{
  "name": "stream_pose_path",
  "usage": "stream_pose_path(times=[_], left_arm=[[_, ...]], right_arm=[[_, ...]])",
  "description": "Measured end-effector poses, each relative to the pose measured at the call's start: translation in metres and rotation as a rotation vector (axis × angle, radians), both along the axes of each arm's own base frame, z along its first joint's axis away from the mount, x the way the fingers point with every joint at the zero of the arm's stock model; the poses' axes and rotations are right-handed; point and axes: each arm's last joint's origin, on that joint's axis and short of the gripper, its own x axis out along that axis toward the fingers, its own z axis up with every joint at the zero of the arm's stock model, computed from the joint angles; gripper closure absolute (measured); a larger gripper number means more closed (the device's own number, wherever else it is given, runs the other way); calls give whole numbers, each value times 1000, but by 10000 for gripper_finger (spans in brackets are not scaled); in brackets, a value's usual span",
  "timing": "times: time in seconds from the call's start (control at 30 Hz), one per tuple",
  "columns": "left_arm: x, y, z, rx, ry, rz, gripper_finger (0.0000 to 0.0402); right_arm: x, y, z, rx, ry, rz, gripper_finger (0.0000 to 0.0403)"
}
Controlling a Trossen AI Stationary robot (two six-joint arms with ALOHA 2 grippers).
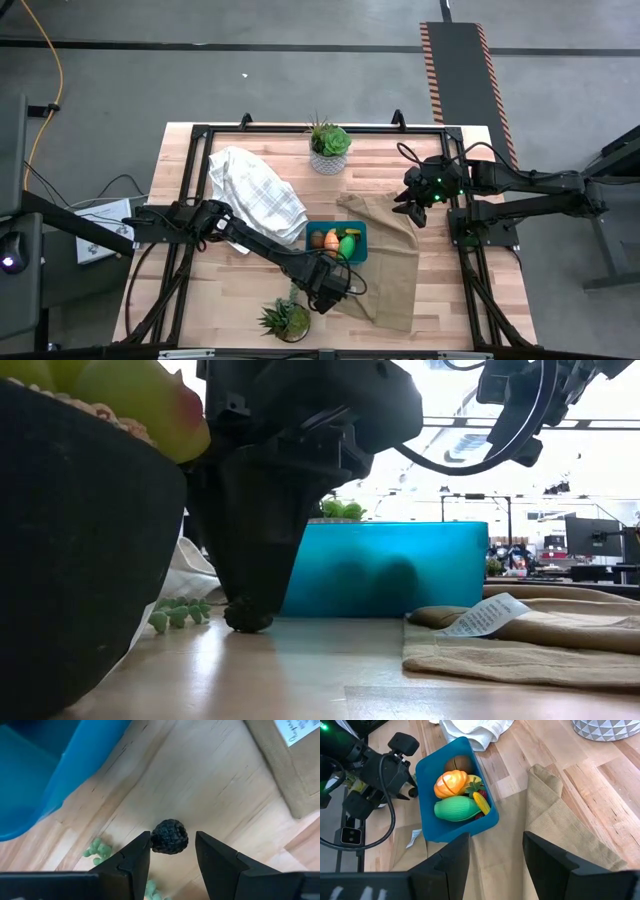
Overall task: Pick and placing Produce into tupperware
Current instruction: Put the blackberry into the blue bin
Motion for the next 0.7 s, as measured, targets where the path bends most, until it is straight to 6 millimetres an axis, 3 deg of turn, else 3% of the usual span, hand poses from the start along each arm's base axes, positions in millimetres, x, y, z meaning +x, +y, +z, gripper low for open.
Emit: stream_pose_path(times=[0.7], left_arm=[[0, 0, 0, 0, -5, 23, 257]], right_arm=[[0, 0, 0, 0, 0, 0, 229]])
